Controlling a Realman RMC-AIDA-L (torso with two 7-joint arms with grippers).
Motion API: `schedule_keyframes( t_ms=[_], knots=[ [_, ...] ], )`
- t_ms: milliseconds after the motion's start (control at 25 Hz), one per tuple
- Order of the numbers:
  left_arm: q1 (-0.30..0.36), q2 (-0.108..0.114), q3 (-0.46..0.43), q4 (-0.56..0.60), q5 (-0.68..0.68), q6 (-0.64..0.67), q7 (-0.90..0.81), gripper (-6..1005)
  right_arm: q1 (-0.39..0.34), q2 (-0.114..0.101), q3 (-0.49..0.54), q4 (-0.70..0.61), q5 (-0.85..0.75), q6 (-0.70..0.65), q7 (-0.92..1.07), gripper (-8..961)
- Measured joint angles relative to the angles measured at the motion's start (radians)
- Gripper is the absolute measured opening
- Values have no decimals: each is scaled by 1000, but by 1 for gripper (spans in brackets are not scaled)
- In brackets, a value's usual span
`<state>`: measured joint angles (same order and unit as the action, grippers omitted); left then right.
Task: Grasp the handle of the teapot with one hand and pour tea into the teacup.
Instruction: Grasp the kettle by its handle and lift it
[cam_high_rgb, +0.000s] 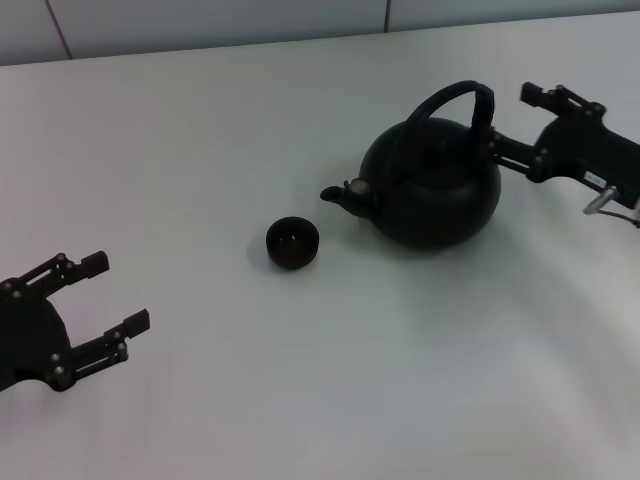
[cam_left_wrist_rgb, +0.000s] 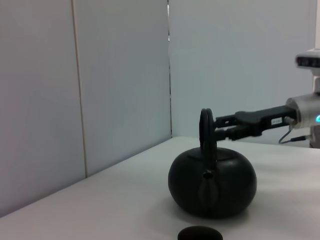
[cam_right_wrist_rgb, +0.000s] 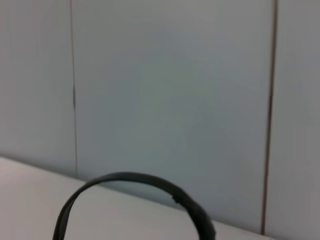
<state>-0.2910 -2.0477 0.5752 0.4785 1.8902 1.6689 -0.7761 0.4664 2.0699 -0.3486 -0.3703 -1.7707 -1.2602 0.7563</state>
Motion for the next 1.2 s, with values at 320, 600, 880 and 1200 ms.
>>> schedule_keyframes(
  t_ms=[320, 600, 880, 1200],
  knots=[
    [2, -7, -7, 0, -2, -2, -3, 785, 34, -2, -16, -4, -3, 46, 1, 780],
    [4, -7, -11, 0, -2, -2, -9, 785, 34, -3, -33, -4, -5, 52, 1, 772],
    [10, -9, -12, 0, -2, 5, -11, 785, 28, 2, -47, -5, 1, 56, 4, 735],
    [12, -11, -12, 0, -2, 14, -11, 785, 32, 0, -53, -4, -3, 54, 19, 504]
  ],
)
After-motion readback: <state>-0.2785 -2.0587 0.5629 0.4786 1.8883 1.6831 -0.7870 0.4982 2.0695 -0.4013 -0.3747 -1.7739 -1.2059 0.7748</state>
